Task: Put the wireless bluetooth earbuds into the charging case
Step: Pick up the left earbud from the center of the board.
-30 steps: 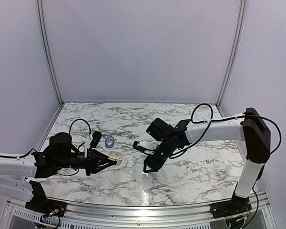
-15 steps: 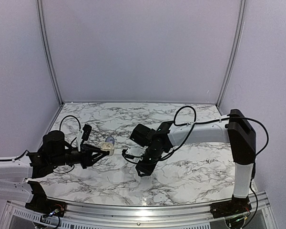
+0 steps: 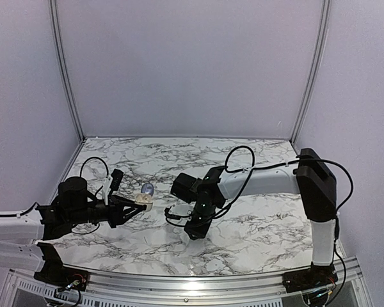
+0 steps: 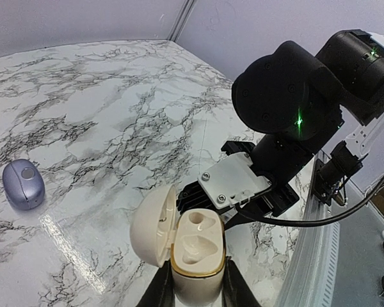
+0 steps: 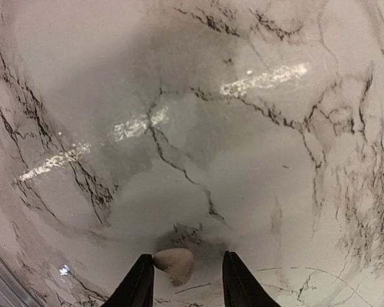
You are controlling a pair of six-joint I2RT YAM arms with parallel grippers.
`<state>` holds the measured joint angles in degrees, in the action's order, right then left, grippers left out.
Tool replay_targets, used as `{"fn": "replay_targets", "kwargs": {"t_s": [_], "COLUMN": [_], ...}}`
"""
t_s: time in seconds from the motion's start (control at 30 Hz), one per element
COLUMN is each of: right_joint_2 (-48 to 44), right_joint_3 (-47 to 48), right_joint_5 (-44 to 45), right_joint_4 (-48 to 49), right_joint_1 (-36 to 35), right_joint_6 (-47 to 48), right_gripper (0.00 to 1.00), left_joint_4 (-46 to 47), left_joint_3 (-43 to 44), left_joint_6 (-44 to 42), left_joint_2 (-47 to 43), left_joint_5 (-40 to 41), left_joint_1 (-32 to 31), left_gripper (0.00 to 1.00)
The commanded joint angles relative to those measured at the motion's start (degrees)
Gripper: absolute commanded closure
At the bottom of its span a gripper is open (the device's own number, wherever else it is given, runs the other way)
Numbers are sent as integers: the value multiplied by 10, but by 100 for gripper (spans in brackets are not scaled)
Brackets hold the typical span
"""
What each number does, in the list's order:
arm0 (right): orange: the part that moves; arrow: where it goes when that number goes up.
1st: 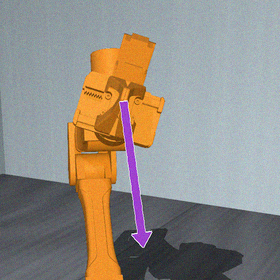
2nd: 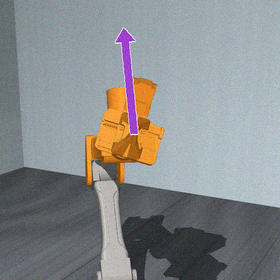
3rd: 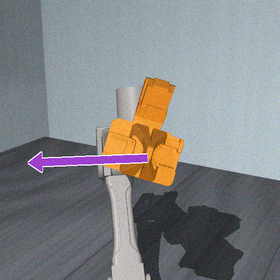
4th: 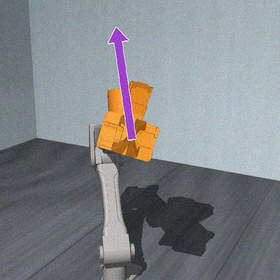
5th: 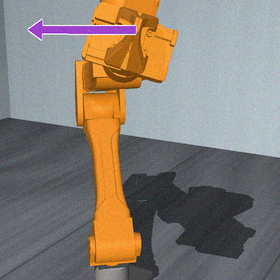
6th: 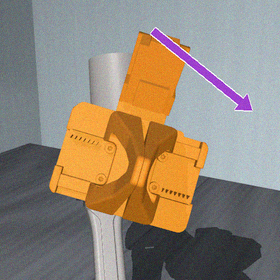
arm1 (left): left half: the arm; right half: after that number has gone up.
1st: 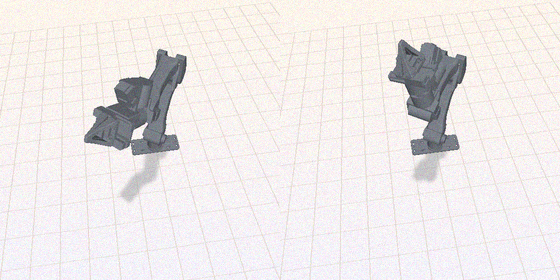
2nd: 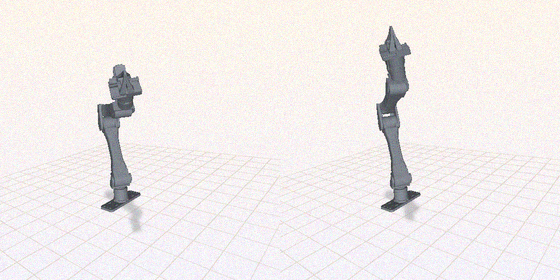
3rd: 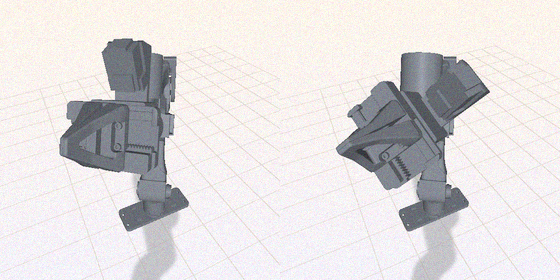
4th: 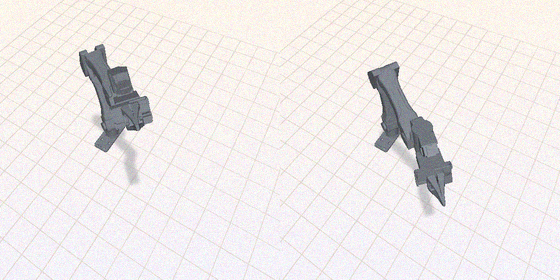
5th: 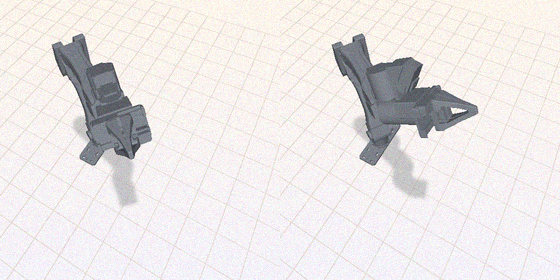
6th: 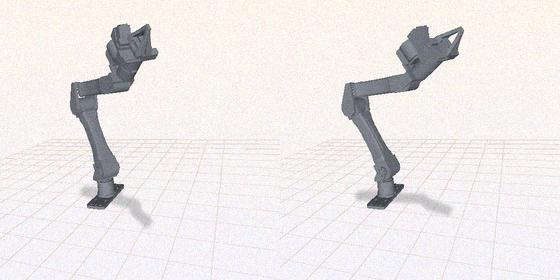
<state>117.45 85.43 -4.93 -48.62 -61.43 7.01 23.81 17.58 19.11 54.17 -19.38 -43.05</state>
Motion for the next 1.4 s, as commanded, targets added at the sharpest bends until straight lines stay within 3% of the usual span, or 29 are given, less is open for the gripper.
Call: {"fn": "replay_targets", "kwargs": {"t_s": [0.0, 0.3, 0.63, 0.93, 1.23, 1.37], "right_joint_2": [15, 27, -41, -77, -56, -49], "right_joint_3": [36, 35, -52, -126, -106, -97], "right_joint_5": [18, 10, 4, 23, 33, 35], "right_joint_4": [-18, -29, -42, -66, -87, -91], "right_joint_1": [-12, -15, -15, -15, -25, -29], "right_joint_6": [11, 7, -18, -38, -43, -45], "right_gripper": [64, 73, 85, 84, 71, 71], "left_joint_4": [0, -1, -1, -1, -1, -1], "left_joint_3": [-4, -3, -1, 2, -3, -3], "left_joint_6": [0, -3, -7, -9, -9, -7], "left_joint_2": [-7, 0, 7, 17, 17, 17], "left_joint_5": [3, 3, 1, -4, -5, -6], "left_joint_1": [4, 3, 3, 3, 4, 3], "left_gripper": [100, 100, 100, 100, 100, 100]}}
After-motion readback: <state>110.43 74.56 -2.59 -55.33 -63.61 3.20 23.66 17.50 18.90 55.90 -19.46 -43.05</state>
